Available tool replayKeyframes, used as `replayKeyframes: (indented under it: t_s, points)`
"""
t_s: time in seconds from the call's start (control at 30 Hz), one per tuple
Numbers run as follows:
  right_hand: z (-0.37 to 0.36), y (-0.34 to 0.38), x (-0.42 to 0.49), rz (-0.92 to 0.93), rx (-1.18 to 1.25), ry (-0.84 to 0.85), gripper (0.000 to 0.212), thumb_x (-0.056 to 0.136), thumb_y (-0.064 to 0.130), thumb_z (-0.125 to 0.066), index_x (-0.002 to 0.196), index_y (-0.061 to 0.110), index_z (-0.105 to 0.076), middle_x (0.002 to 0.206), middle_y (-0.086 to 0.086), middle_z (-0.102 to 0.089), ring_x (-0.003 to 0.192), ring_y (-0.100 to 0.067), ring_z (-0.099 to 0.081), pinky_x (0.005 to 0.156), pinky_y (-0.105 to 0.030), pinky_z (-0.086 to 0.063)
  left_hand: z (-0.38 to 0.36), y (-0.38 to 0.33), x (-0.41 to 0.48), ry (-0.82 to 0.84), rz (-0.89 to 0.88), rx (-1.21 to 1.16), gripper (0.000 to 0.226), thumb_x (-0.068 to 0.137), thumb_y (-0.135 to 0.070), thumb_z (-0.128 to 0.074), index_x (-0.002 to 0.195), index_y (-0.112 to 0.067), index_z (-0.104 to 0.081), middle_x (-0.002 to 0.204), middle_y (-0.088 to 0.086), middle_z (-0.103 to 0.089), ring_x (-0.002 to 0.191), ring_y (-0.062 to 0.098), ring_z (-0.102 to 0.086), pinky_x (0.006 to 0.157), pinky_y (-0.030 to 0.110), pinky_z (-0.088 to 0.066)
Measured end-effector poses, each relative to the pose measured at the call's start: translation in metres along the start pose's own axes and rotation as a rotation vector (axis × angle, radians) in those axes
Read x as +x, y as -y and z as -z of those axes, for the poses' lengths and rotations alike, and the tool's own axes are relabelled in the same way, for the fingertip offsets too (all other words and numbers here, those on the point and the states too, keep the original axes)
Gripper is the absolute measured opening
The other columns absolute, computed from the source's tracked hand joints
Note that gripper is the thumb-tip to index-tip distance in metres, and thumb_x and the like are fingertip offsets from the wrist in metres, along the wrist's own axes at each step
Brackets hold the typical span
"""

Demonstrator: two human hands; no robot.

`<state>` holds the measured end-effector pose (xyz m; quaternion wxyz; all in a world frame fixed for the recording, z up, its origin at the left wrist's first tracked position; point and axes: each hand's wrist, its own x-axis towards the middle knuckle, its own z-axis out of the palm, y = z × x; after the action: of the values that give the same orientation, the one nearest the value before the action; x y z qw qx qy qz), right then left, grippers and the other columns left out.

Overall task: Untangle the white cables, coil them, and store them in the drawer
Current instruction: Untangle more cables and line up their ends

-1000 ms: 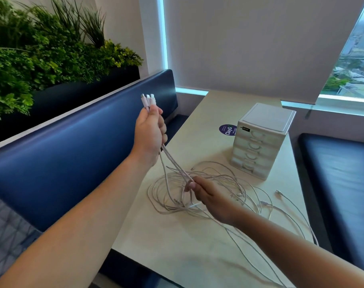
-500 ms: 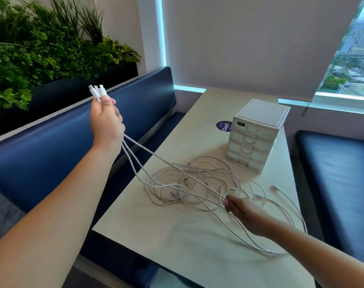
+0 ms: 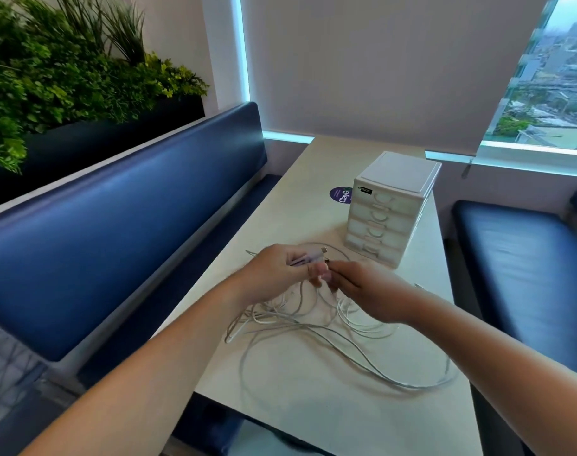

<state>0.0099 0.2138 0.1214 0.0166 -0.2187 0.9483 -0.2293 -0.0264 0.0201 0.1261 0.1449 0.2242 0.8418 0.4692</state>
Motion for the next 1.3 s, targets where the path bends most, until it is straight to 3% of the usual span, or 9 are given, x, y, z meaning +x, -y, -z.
replayKeyframes:
  t_s: [0.1, 0.17, 0.27, 0.43, 0.57, 0.73, 0.93, 1.1, 1.3]
  points:
    - [0.005, -0.007, 0.001, 0.035, -0.091, 0.059, 0.028, 0.101, 0.035, -0.035, 0.087, 0.02, -0.053, 0.076, 0.006, -0.058, 0.069, -0.011, -0.052, 0.067, -0.03, -0.039, -0.002, -0.003, 0.003, 0.008, -0.008, 0.076, 0.034, 0.093, -0.037, -0.064, 0.059, -0.034, -0.061, 0.051, -0.022, -0.054, 0.051, -0.008, -0.046, 0.053, 0.009, -0.032]
    - [0.007, -0.021, -0.003, 0.007, -0.109, 0.068, 0.028, 0.101, 0.036, -0.034, 0.082, 0.023, -0.049, 0.076, 0.004, -0.057, 0.073, -0.019, -0.054, 0.072, -0.034, -0.043, 0.008, -0.001, 0.004, -0.052, -0.022, 0.162, 0.032, 0.093, -0.041, -0.062, 0.067, -0.024, -0.062, 0.055, -0.015, -0.052, 0.049, -0.003, -0.042, 0.05, 0.013, -0.031]
    - [0.013, -0.042, -0.008, -0.05, -0.117, 0.018, 0.031, 0.101, 0.037, -0.034, 0.071, 0.033, -0.038, 0.072, 0.007, -0.054, 0.073, -0.02, -0.053, 0.075, -0.039, -0.046, 0.033, 0.006, 0.003, -0.198, -0.018, 0.232, 0.048, 0.093, -0.047, -0.059, 0.085, 0.0, -0.06, 0.067, 0.005, -0.049, 0.056, 0.01, -0.039, 0.056, 0.027, -0.031]
    - [0.014, -0.046, -0.005, -0.022, -0.177, -0.04, 0.028, 0.101, 0.038, -0.034, 0.073, 0.032, -0.038, 0.075, 0.002, -0.058, 0.073, -0.022, -0.053, 0.071, -0.038, -0.045, 0.05, 0.008, 0.001, -0.29, -0.08, 0.34, 0.045, 0.093, -0.044, -0.06, 0.07, -0.006, -0.049, 0.062, 0.002, -0.044, 0.056, 0.015, -0.037, 0.056, 0.032, -0.03]
    - [0.019, -0.057, -0.006, -0.029, -0.209, -0.083, 0.029, 0.1, 0.037, -0.035, 0.077, 0.022, -0.044, 0.072, 0.002, -0.056, 0.067, -0.021, -0.049, 0.066, -0.035, -0.042, 0.07, 0.014, -0.006, -0.447, -0.061, 0.354, 0.046, 0.096, -0.039, -0.059, 0.061, -0.015, -0.038, 0.057, -0.002, -0.039, 0.052, 0.012, -0.033, 0.048, 0.021, -0.025]
    - [0.014, -0.084, -0.01, -0.105, -0.222, -0.097, 0.023, 0.101, 0.032, -0.038, 0.08, 0.023, -0.044, 0.068, 0.019, -0.048, 0.068, -0.015, -0.048, 0.064, -0.028, -0.035, 0.094, 0.022, -0.014, -0.62, -0.029, 0.328, 0.043, 0.097, -0.039, -0.057, 0.069, -0.007, -0.047, 0.058, 0.0, -0.04, 0.055, 0.016, -0.037, 0.054, 0.032, -0.028]
    - [0.014, -0.097, -0.01, -0.156, -0.213, -0.124, 0.024, 0.101, 0.031, -0.037, 0.082, 0.021, -0.046, 0.072, 0.025, -0.047, 0.07, -0.015, -0.049, 0.065, -0.029, -0.036, 0.101, 0.022, -0.021, -0.715, -0.038, 0.311, 0.041, 0.098, -0.038, -0.055, 0.07, -0.009, -0.048, 0.06, 0.002, -0.041, 0.056, 0.018, -0.037, 0.054, 0.032, -0.029]
    - [0.014, -0.101, -0.01, -0.205, -0.22, -0.111, 0.026, 0.101, 0.033, -0.034, 0.081, 0.022, -0.046, 0.074, 0.004, -0.055, 0.068, -0.021, -0.05, 0.064, -0.031, -0.036, 0.1, 0.02, -0.024, -0.754, -0.032, 0.303, 0.043, 0.098, -0.038, -0.054, 0.067, -0.011, -0.042, 0.059, 0.002, -0.039, 0.056, 0.018, -0.035, 0.054, 0.033, -0.029]
    - [0.0, -0.122, -0.03, -0.43, -0.182, -0.004, 0.036, 0.102, 0.036, -0.032, 0.069, 0.024, -0.041, 0.068, 0.001, -0.053, 0.069, -0.027, -0.053, 0.069, -0.036, -0.042, 0.128, 0.034, -0.035, -0.864, 0.082, 0.212, 0.049, 0.098, -0.041, -0.053, 0.092, 0.007, -0.055, 0.067, 0.004, -0.039, 0.061, 0.02, -0.035, 0.057, 0.033, -0.029]
